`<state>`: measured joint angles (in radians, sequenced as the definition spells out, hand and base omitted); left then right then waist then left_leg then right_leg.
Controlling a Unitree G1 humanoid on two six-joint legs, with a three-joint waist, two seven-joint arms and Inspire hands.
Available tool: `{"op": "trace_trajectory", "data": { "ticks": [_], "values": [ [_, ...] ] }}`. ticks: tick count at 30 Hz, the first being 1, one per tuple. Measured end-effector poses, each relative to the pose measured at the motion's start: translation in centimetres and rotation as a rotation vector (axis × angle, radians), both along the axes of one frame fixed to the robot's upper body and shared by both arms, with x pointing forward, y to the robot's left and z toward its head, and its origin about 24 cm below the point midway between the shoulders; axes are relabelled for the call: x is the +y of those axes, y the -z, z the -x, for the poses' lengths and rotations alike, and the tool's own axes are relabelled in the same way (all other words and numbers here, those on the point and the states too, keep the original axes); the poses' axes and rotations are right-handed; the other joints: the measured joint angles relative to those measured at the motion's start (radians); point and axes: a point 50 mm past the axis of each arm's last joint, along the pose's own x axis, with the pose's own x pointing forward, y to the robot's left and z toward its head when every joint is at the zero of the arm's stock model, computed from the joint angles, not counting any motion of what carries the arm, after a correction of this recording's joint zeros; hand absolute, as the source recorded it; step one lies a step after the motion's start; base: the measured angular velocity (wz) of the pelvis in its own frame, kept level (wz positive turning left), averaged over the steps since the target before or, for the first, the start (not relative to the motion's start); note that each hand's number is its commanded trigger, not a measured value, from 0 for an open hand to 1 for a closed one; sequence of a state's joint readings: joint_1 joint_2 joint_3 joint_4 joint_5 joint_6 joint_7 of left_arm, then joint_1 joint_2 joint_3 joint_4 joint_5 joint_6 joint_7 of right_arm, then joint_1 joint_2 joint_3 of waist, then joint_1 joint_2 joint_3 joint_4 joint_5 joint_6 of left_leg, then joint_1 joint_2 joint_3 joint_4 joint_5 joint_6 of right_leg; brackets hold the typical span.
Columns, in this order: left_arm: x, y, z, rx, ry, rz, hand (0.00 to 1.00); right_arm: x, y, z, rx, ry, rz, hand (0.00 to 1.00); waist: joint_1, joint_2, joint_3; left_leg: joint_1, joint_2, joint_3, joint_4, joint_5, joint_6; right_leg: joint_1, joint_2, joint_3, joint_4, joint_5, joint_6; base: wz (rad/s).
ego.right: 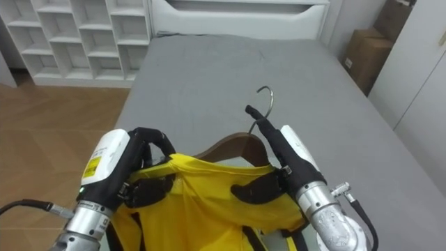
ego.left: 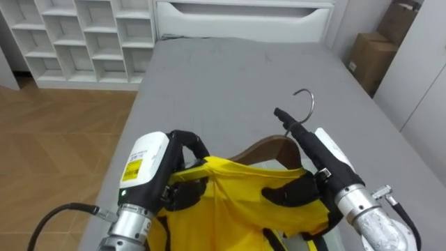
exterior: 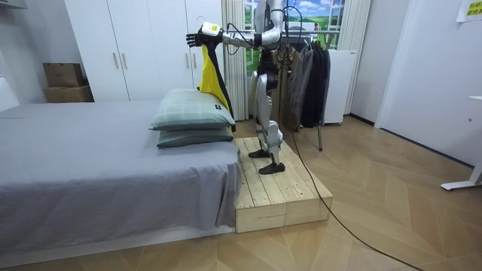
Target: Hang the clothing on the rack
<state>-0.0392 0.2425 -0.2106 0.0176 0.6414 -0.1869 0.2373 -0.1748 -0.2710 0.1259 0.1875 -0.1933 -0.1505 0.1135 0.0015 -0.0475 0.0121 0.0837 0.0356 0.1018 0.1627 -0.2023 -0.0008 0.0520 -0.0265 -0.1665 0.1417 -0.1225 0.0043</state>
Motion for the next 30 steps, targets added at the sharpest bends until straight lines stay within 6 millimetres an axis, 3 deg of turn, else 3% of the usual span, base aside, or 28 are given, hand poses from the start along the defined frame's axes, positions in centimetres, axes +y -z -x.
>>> {"op": "trace_trajectory", "data": {
  "ticks": [11, 24, 30],
  "values": [
    [-0.5, 0.3, 0.1, 0.02, 0.015, -0.004, 1.0, -0.1, 1.2, 0.1, 0.091, -0.026, -0.064, 0.0, 0.003, -0.001, 0.0009, 0.0, 0.0, 0.0, -0.001, 0.0, 0.0, 0.001, 0.001, 0.0, -0.002, 0.0, 0.0, 0.0],
    [-0.3, 0.2, 0.0, 0.02, 0.018, -0.051, 1.0, -0.5, 2.9, -0.1, 0.202, -0.057, -0.079, 0.0, 0.002, -0.027, 0.0033, -0.005, -0.001, -0.024, 0.0, 0.0, 0.0, 0.0, 0.0, -0.016, -0.006, 0.0, 0.0, 0.03],
    [-0.3, 0.1, -0.1, 0.014, 0.018, -0.059, 1.0, -0.6, 3.2, 0.0, 0.223, -0.06, -0.075, 0.0, 0.002, -0.028, 0.0032, -0.005, -0.002, -0.024, 0.001, 0.0, 0.0, 0.0, -0.001, -0.018, -0.006, 0.0, 0.0, 0.0]
  ]
}}
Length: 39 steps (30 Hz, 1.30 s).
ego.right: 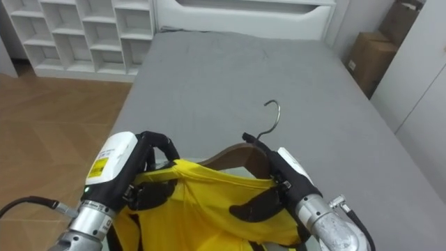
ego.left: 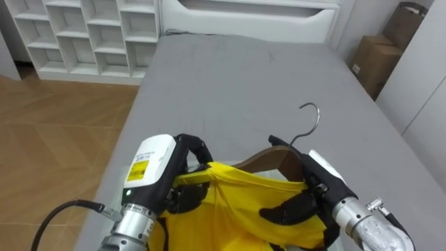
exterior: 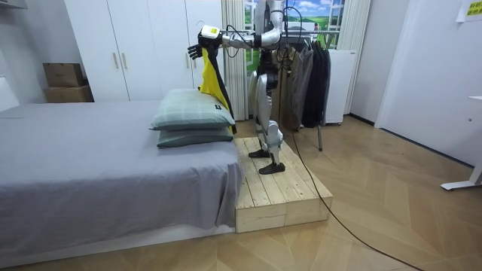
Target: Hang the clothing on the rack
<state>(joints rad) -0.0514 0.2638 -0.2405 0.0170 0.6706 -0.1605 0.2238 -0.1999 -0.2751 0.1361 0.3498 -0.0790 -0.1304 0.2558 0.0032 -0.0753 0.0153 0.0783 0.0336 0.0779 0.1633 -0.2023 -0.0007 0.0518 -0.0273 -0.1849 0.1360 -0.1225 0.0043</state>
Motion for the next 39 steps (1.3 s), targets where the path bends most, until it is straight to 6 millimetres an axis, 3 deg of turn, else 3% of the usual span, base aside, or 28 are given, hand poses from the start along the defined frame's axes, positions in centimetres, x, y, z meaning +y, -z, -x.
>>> {"op": "trace_trajectory", "data": {
  "ticks": [6, 7, 8, 9, 10, 11, 39],
  "values": [
    [0.06, -0.01, -0.01, 0.0, -0.001, -0.003, 1.0, -0.06, 0.21, 0.04, 0.013, -0.005, 0.001, 0.03, -0.001, 0.001, 0.0001, -0.001, 0.0, 0.001, 0.002, 0.0, 0.0, 0.001, 0.0, -0.003, 0.0, 0.0, 0.0, 0.0],
    [0.06, -0.01, -0.02, 0.0, -0.001, -0.003, 1.0, -0.08, 0.25, 0.04, 0.014, -0.004, 0.002, 0.14, -0.001, 0.001, 0.0001, -0.001, 0.0, 0.001, 0.002, 0.0, 0.0, 0.001, 0.0, -0.003, 0.0, 0.0, 0.0, 0.0],
    [0.06, -0.01, -0.02, 0.0, -0.001, -0.003, 1.0, -0.09, 0.28, 0.05, 0.016, -0.004, 0.002, 0.47, -0.001, 0.001, 0.0001, -0.001, 0.0, 0.001, 0.002, 0.0, 0.0, 0.001, 0.0, -0.003, 0.0, 0.0, 0.0, 0.0],
    [0.06, 0.0, -0.02, 0.0, -0.001, -0.004, 1.0, -0.12, 0.34, 0.06, 0.018, -0.003, 0.002, 0.67, -0.001, 0.001, 0.0, -0.001, 0.0, 0.001, 0.002, 0.0, 0.0, 0.001, 0.0, -0.003, 0.0, 0.0, 0.0, 0.0],
    [0.06, 0.0, -0.02, 0.001, -0.001, -0.004, 1.0, -0.16, 0.4, 0.06, 0.021, -0.001, 0.003, 0.73, -0.001, 0.001, 0.0, -0.001, 0.0, 0.001, 0.002, 0.0, 0.0, 0.001, 0.0, -0.003, 0.0, 0.0, 0.0, 0.0],
    [0.06, 0.0, -0.02, 0.001, -0.001, -0.004, 1.0, -0.18, 0.42, 0.07, 0.022, -0.001, 0.004, 1.0, -0.001, 0.002, 0.0, -0.001, 0.0, 0.001, 0.002, 0.0, 0.0, 0.001, 0.0, -0.003, 0.0, 0.0, 0.0, 0.0],
    [0.1, -0.02, -0.02, 0.0, -0.003, -0.005, 1.0, -0.26, 0.54, 0.0, 0.03, -0.008, 0.023, 1.0, -0.003, 0.014, -0.0059, -0.001, 0.0, 0.001, 0.003, 0.0, 0.0, 0.001, 0.0, -0.002, 0.0, 0.0, 0.0, 0.0]
  ]
}}
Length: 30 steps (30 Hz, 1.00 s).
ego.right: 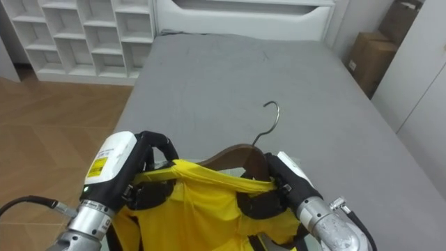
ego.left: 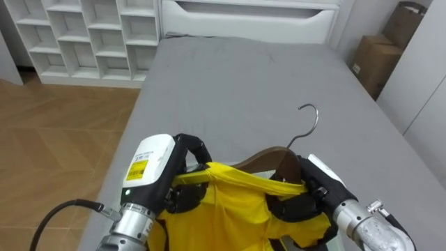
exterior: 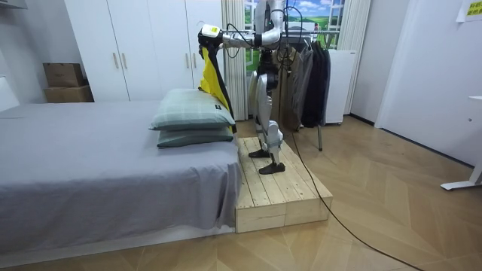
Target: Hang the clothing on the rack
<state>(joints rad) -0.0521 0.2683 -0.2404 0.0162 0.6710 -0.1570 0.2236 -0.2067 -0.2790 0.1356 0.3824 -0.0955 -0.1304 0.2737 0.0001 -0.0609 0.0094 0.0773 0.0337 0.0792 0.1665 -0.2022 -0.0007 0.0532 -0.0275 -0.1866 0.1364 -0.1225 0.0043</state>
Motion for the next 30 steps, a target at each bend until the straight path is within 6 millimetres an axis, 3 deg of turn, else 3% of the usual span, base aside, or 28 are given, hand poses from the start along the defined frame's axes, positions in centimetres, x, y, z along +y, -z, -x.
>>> {"op": "trace_trajectory", "data": {
  "ticks": [15, 30],
  "values": [
    [-0.1, 0.0, 0.0, -0.002, 0.002, -0.006, 1.0, 0.0, 0.1, 0.0, -0.005, 0.006, 0.026, 1.0, 0.0, 0.003, 0.0012, 0.002, 0.0, 0.0, 0.0, 0.0, 0.0, 0.001, 0.0, 0.005, 0.0, 0.0, 0.0, 0.0],
    [-0.2, 0.1, 0.1, -0.001, 0.004, -0.016, 1.0, 0.2, 0.8, 1.3, -0.009, 0.05, -0.007, 1.0, -0.007, 0.022, -0.0003, 0.015, -0.001, -0.002, 0.0, 0.0, 0.0, 0.017, -0.001, 0.006, 0.0, 0.0, 0.0, 0.01]
  ]
}}
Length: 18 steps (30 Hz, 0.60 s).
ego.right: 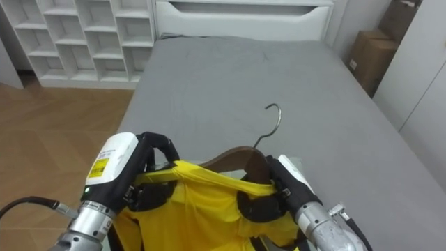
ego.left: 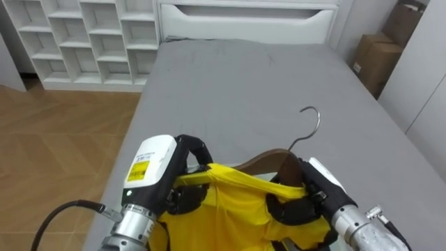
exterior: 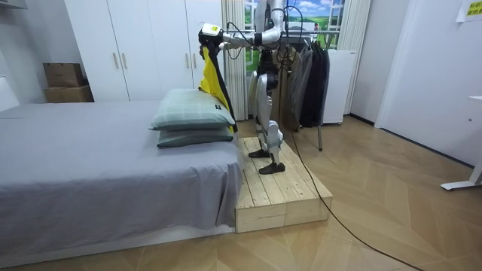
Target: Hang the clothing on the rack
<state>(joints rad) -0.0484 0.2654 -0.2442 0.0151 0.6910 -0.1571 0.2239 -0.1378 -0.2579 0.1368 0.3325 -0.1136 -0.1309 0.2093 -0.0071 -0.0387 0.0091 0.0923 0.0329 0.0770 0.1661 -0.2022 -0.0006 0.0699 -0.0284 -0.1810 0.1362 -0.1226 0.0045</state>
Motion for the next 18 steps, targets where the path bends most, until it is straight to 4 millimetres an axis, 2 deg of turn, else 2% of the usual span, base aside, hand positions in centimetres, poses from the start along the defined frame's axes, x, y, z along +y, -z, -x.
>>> {"op": "trace_trajectory", "data": {
  "ticks": [4, 5, 6, 7, 13, 16, 18],
  "values": [
    [-0.1, 0.2, 0.1, 0.001, 0.005, -0.021, 1.0, 0.1, 0.7, 0.6, 0.019, 0.025, -0.029, 1.0, -0.007, 0.0, -0.0003, 0.005, -0.001, 0.002, 0.0, 0.0, 0.0, 0.003, 0.0, 0.001, 0.001, 0.0, 0.0, -0.02],
    [-0.1, 0.2, 0.1, 0.001, 0.007, -0.024, 0.95, 0.2, 0.8, 0.7, 0.022, 0.028, -0.033, 1.0, -0.009, 0.0, -0.0003, 0.005, -0.001, 0.003, 0.0, 0.0, 0.0, 0.003, 0.0, 0.001, 0.002, 0.0, 0.0, 0.0],
    [-0.1, 0.2, 0.2, 0.002, 0.012, -0.03, 0.71, 0.2, 1.0, 0.9, 0.028, 0.035, -0.044, 1.0, -0.011, 0.0, -0.0003, 0.005, -0.001, 0.003, 0.0, 0.0, 0.0, 0.003, 0.0, 0.001, 0.002, 0.0, 0.0, 0.0],
    [-0.1, 0.2, 0.2, 0.003, 0.018, -0.035, 0.0, 0.1, 1.2, 1.1, 0.034, 0.037, -0.048, 1.0, -0.012, 0.0, -0.0003, 0.006, -0.001, 0.003, 0.0, 0.0, 0.0, 0.003, 0.0, 0.001, 0.003, 0.0, 0.0, 0.0],
    [-0.4, 0.2, 0.3, -0.007, 0.018, -0.013, 0.0, 0.0, 1.6, 1.5, 0.048, 0.054, -0.058, 1.0, -0.014, 0.004, -0.0035, 0.005, -0.001, 0.005, 0.0, 0.0, 0.0, 0.003, 0.0, 0.002, 0.007, 0.0, 0.0, 0.0],
    [-0.7, 0.1, 0.3, -0.029, 0.003, 0.02, 0.0, -0.1, 1.6, 1.5, 0.049, 0.056, -0.061, 1.0, -0.013, 0.01, -0.0095, 0.006, -0.001, 0.005, 0.0, 0.0, 0.0, 0.003, 0.0, 0.002, 0.007, 0.0, 0.0, 0.0],
    [-0.7, 0.1, 0.3, -0.028, 0.001, 0.031, 0.0, 0.0, 1.6, 1.5, 0.049, 0.056, -0.061, 1.0, -0.012, 0.012, -0.0102, 0.009, -0.001, 0.006, 0.0, 0.0, 0.0, 0.003, 0.0, 0.005, 0.007, 0.0, 0.0, 0.0]
  ]
}}
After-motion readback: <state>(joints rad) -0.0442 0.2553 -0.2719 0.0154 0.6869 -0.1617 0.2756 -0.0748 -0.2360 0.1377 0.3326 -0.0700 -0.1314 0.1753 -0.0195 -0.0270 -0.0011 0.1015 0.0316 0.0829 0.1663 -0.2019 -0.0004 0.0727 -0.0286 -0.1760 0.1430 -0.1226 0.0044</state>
